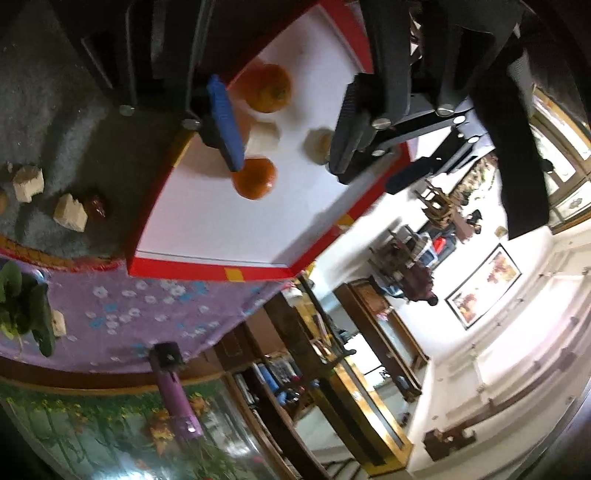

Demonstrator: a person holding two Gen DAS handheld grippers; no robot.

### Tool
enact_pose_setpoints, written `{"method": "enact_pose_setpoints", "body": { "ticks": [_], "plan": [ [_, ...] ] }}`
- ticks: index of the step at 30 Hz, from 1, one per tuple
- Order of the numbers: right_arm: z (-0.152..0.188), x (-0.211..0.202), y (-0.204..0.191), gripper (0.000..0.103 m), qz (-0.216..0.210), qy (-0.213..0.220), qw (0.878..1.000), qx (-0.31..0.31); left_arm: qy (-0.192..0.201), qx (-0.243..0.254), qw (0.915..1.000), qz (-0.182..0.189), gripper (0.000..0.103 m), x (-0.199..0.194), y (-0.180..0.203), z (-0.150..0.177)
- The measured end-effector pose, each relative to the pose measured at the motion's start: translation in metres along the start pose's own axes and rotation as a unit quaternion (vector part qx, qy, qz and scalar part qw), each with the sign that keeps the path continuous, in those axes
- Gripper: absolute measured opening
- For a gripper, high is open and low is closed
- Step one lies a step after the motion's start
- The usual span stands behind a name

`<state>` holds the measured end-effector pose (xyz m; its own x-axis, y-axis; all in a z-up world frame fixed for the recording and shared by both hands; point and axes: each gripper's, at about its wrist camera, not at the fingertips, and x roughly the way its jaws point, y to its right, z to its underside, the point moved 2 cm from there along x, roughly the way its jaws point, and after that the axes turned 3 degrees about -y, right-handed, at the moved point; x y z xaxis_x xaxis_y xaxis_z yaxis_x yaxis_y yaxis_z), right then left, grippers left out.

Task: Organize fruits
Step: 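Carry the date and white cake over the tray and open both tools, then move both open tools back over the mat toward the remaining items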

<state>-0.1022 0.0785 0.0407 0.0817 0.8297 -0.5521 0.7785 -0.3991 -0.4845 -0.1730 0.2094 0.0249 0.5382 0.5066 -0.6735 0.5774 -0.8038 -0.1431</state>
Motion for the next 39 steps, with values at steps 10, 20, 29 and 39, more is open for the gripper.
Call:
{"method": "enact_pose_setpoints", "body": {
  "ticks": [10,20,29,39],
  "plan": [
    [-0.007,-0.013,0.038,0.053,0.030,0.027,0.995,0.088,-0.003,0.012,0.9999,0.007,0.062,-0.011,0.011,-0.001],
    [-0.005,-0.084,0.085,0.053,0.061,0.034,0.990,0.119,0.016,0.068,0.9961,0.054,0.068,-0.038,0.059,-0.008],
    [-0.011,-0.179,0.207,0.055,0.156,0.047,0.966,0.203,0.006,0.133,0.9828,0.128,0.072,-0.044,0.139,-0.024],
    [0.005,-0.177,0.261,0.051,0.137,0.043,0.957,0.251,-0.015,0.188,0.9674,0.169,0.072,-0.024,0.192,-0.033]
  ]
}}
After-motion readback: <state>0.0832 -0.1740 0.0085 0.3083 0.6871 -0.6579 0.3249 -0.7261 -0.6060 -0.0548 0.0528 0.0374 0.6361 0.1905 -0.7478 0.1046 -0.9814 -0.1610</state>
